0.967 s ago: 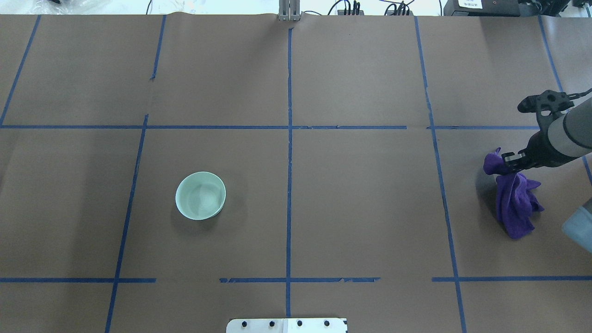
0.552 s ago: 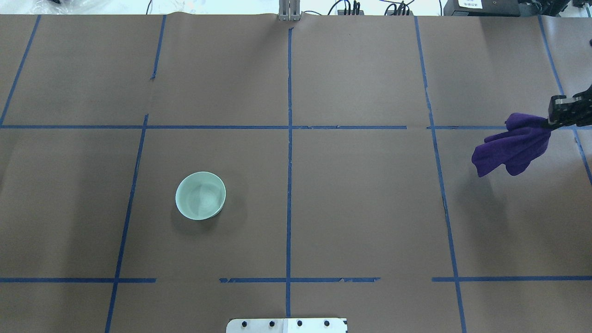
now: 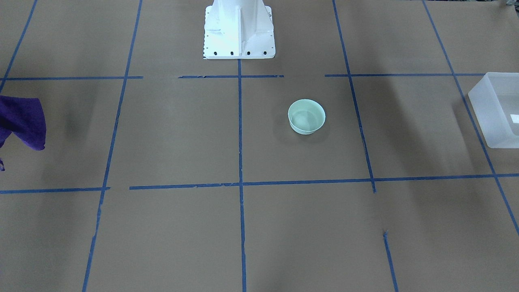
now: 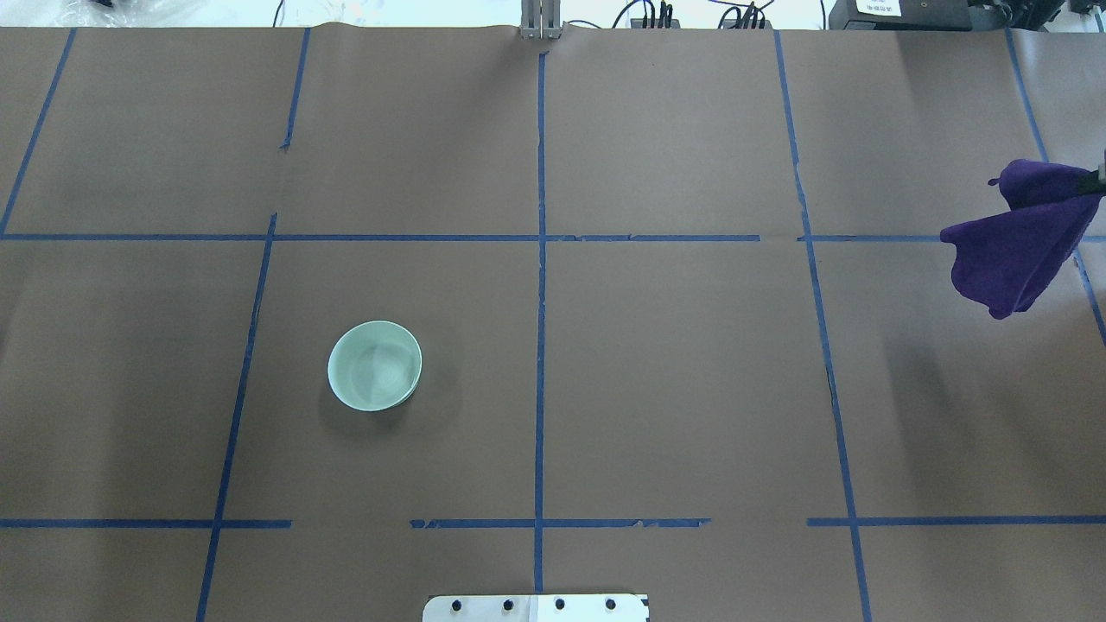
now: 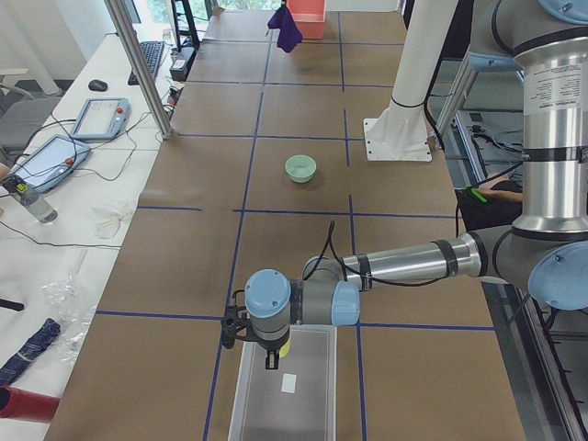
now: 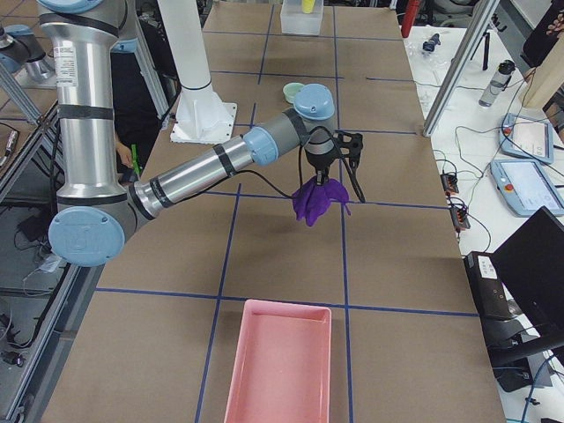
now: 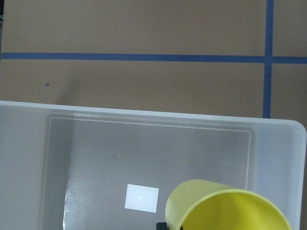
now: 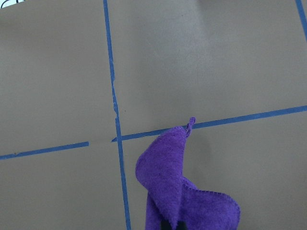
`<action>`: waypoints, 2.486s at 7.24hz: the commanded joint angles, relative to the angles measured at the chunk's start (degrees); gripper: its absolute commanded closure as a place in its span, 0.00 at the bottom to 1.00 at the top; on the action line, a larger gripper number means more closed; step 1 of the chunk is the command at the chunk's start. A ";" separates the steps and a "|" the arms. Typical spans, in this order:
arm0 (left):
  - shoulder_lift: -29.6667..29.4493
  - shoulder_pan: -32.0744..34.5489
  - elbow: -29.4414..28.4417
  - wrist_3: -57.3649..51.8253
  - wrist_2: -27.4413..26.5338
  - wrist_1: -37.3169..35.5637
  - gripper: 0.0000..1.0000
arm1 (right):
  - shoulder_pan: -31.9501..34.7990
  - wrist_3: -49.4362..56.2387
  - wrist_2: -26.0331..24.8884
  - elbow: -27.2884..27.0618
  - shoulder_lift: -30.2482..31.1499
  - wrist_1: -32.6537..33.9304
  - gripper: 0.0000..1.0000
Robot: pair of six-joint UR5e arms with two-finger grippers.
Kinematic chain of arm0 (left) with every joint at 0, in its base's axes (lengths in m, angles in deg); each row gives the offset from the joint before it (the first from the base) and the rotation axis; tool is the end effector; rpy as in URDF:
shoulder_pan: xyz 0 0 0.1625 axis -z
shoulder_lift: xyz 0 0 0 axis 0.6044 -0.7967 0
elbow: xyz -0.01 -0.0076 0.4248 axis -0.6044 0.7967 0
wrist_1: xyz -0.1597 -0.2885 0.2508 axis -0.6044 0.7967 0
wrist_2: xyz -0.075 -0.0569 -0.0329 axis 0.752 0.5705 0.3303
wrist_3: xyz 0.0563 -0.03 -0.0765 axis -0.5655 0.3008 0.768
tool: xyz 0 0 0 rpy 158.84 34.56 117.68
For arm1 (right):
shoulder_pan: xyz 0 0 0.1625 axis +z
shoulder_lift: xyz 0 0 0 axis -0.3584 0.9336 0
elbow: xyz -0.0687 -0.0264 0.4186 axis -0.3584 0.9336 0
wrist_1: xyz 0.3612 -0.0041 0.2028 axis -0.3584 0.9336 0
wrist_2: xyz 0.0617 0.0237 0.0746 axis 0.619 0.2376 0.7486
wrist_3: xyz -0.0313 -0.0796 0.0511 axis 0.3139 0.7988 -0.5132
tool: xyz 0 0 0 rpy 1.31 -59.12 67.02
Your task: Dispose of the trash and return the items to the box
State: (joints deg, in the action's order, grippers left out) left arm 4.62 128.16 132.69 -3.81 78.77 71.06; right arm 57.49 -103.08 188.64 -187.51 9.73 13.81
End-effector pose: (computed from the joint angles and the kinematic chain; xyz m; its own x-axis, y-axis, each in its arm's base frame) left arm -0.0726 -0.4351 0.7405 0.7287 -0.0068 -0.6848 0.0116 0.9999 0.0024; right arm -0.0346 -0.4675 0.4008 0.5433 0.1571 0.8247 -0.2572 0.9663 -0.0146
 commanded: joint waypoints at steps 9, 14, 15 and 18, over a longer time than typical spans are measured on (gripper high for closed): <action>0.19 -6.33 -6.09 0.33 4.24 12.32 0.00 | 8.52 4.41 2.87 -0.59 0.50 0.00 1.00; 4.15 -0.19 17.04 -0.19 -5.57 0.00 0.00 | 8.95 8.52 2.79 0.02 1.99 0.09 1.00; 3.36 0.34 24.09 -0.19 -7.61 -6.08 0.00 | 9.83 10.71 2.79 0.37 2.52 0.09 1.00; -0.40 2.29 33.90 6.37 -6.67 -8.25 0.00 | 16.23 27.63 0.34 5.45 5.68 0.18 1.00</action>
State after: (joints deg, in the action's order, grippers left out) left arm 6.51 130.46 163.63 -0.80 71.60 63.35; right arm 70.86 -83.05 190.35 -184.68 14.50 13.98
